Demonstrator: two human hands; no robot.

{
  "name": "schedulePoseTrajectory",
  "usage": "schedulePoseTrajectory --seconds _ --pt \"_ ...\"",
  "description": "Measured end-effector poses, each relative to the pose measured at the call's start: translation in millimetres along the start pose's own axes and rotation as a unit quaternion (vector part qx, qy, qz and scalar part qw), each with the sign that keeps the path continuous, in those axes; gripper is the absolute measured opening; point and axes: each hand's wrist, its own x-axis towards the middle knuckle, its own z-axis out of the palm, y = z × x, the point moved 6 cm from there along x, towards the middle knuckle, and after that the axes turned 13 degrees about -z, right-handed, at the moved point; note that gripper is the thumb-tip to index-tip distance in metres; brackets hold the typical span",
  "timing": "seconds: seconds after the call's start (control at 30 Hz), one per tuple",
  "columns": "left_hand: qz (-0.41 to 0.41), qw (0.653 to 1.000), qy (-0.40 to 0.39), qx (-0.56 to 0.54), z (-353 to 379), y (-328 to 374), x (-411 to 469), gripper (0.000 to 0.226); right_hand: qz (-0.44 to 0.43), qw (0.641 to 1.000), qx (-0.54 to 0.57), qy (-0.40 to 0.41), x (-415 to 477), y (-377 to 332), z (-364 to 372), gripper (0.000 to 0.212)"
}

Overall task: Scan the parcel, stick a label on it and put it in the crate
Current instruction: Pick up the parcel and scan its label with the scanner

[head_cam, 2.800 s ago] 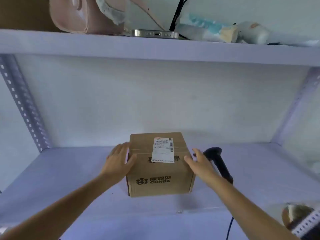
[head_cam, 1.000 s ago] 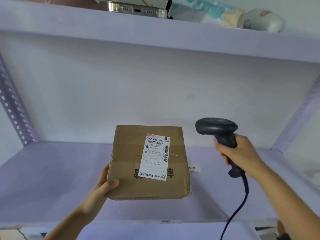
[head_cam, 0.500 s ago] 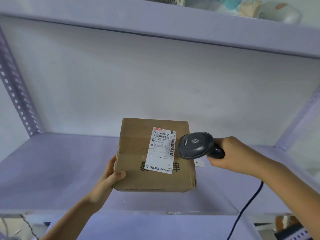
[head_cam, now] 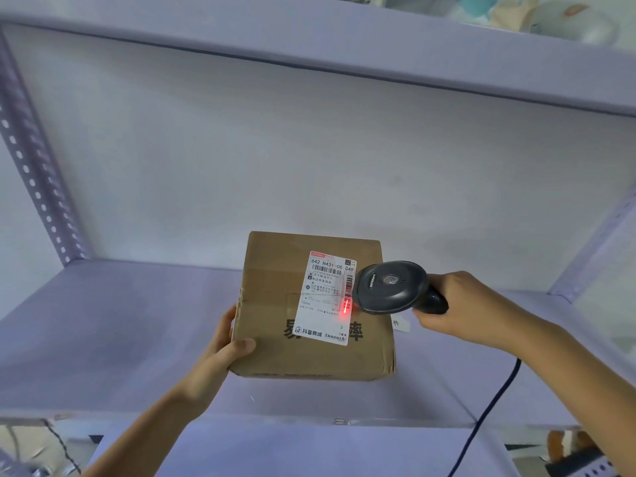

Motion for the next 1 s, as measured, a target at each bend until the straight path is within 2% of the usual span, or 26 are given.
schedulePoseTrajectory --seconds 0.33,0.5,0.7,0.83,1.0 --pt "-0.001 1.0 -0.001 0.007 0 0 0 0.071 0.007 1.0 0.011 0.005 1 4 2 0.045" --pt "-0.001 1.0 0.0 0.006 0 0 0 0.077 0.02 0.998 0.047 0.036 0 12 4 0.042" --pt "-0.002 1.0 0.004 0.006 0 0 1 0.077 0.107 0.973 0.115 0.169 -2 50 -6 0.01" --pt "-0.002 1.0 0.004 0.006 0 2 1 0.081 0.191 0.929 0.192 0.25 -7 92 1 0.011" --pt "-0.002 1.0 0.008 0.004 -1 1 2 0.081 0.281 0.902 0.198 0.262 -21 142 43 0.02"
